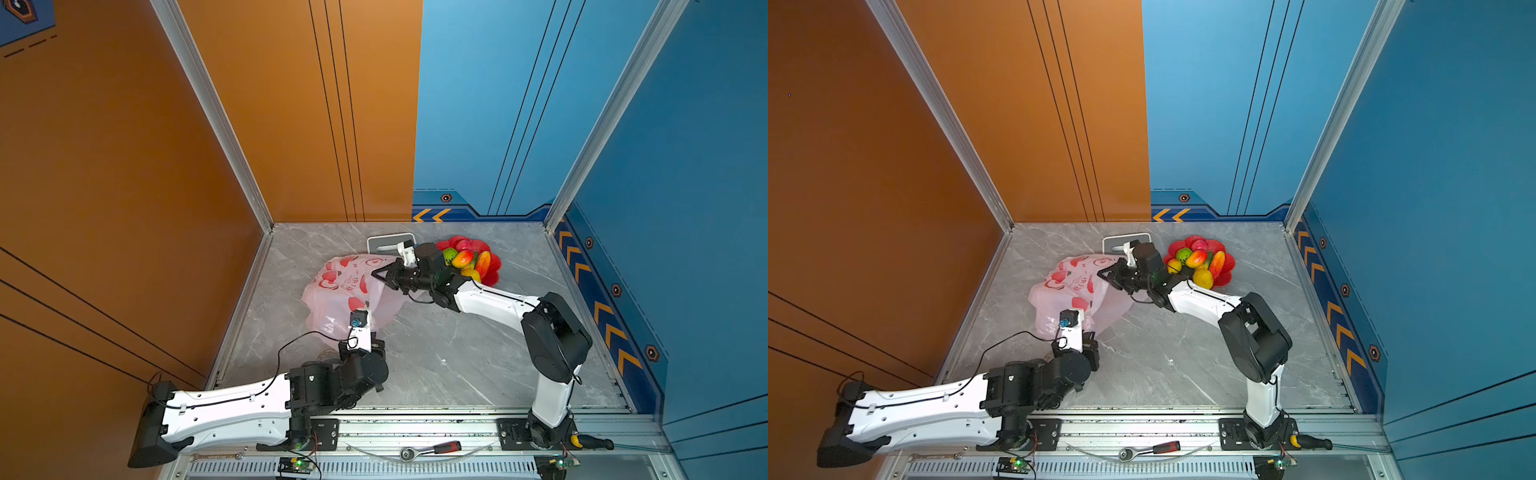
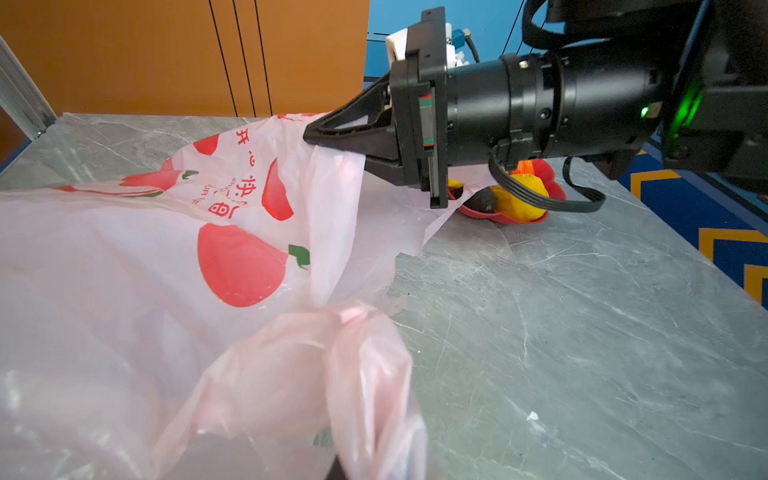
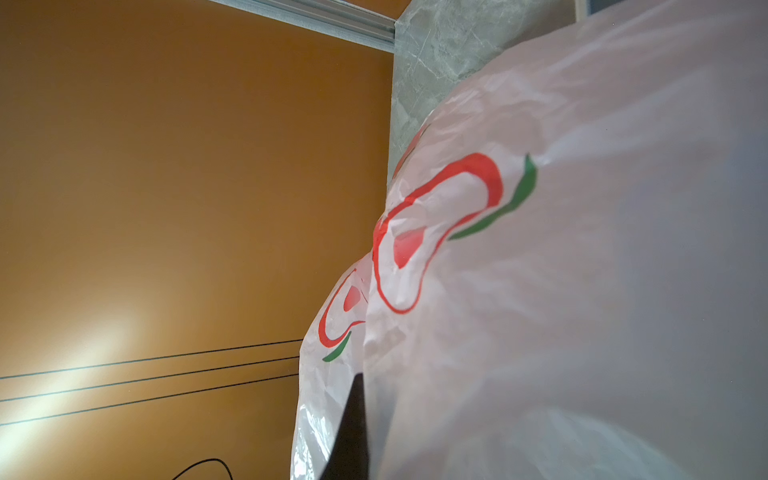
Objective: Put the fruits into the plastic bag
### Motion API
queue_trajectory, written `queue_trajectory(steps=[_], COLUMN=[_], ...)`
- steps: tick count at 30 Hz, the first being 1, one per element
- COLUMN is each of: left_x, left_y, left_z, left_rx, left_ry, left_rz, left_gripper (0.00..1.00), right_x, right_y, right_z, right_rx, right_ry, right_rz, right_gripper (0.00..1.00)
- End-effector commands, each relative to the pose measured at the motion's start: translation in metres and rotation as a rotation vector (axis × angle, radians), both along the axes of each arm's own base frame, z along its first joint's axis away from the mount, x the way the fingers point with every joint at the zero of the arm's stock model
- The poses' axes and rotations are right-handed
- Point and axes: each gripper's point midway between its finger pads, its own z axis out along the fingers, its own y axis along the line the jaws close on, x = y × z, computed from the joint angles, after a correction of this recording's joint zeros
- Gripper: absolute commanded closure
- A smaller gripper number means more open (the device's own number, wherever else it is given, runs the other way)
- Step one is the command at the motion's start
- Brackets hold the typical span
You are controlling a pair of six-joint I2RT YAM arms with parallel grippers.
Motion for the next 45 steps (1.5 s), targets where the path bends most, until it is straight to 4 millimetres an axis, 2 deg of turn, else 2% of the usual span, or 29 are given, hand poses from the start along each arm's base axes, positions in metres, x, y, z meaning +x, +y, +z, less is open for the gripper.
queue_trajectory(steps=[1,3,8,13,18,21,29,30,31,37,38,40,41,43,45], left_x=[-0.002,-0.002,-0.007,-0.014,-0.016,-0.012,-0.003,-0.003,-0.004,-0.026,-0.029,-0.031,-0.031,-0.03,-0.028], left_y=[0.006,0.007,0.012,0.018,0.021,0.022,0.008,0.003,0.0,-0.031,-0.034,-0.03,-0.026,-0.017,0.0], left_z=[-0.005,-0.005,0.004,0.027,0.053,0.055,0.025,0.031,0.028,0.013,0.009,0.004,0.004,0.015,0.01], left_rx=[0.024,0.031,0.05,0.093,0.157,0.177,0.133,0.108,0.108,0.082,0.084,0.071,0.055,0.006,-0.001], left_ry=[0.001,0.006,0.003,0.0,-0.003,0.036,0.271,0.292,0.314,0.401,0.405,0.408,0.402,0.375,0.36], left_rz=[0.017,0.017,0.012,-0.009,-0.025,-0.005,-0.019,-0.03,-0.036,-0.089,-0.088,-0.07,-0.06,-0.042,-0.017], left_gripper=[0.78,0.62,0.26,0.01,0.02,0.02,0.02,0.02,0.02,0.02,0.02,0.02,0.02,0.02,0.02], right_x=[0.012,0.012,0.01,0.008,0.008,0.007,0.006,0.006,0.008,0.019,0.01,0.007,0.005,-0.004,-0.017], right_y=[-0.015,-0.015,-0.013,-0.016,-0.017,-0.015,-0.011,-0.011,-0.011,-0.013,-0.001,0.0,-0.003,-0.017,-0.037], right_z=[0.039,0.041,0.03,0.026,0.029,0.032,0.042,0.04,0.041,0.044,0.047,0.041,0.038,0.03,0.025], right_rx=[0.051,0.04,0.005,-0.017,-0.02,-0.013,-0.029,-0.035,-0.037,-0.054,-0.053,-0.106,-0.147,-0.28,-0.408], right_ry=[-0.06,-0.064,-0.039,-0.04,-0.045,-0.046,-0.064,-0.061,-0.064,-0.075,-0.083,-0.08,-0.09,-0.125,-0.157], right_rz=[-0.039,-0.031,-0.01,-0.009,-0.01,-0.005,-0.014,-0.016,-0.02,-0.072,-0.04,-0.003,0.015,0.066,0.116], right_gripper=[1.0,1.0,1.0,1.0,1.0,1.0,1.0,1.0,1.0,1.0,1.0,0.72,0.63,0.51,0.42])
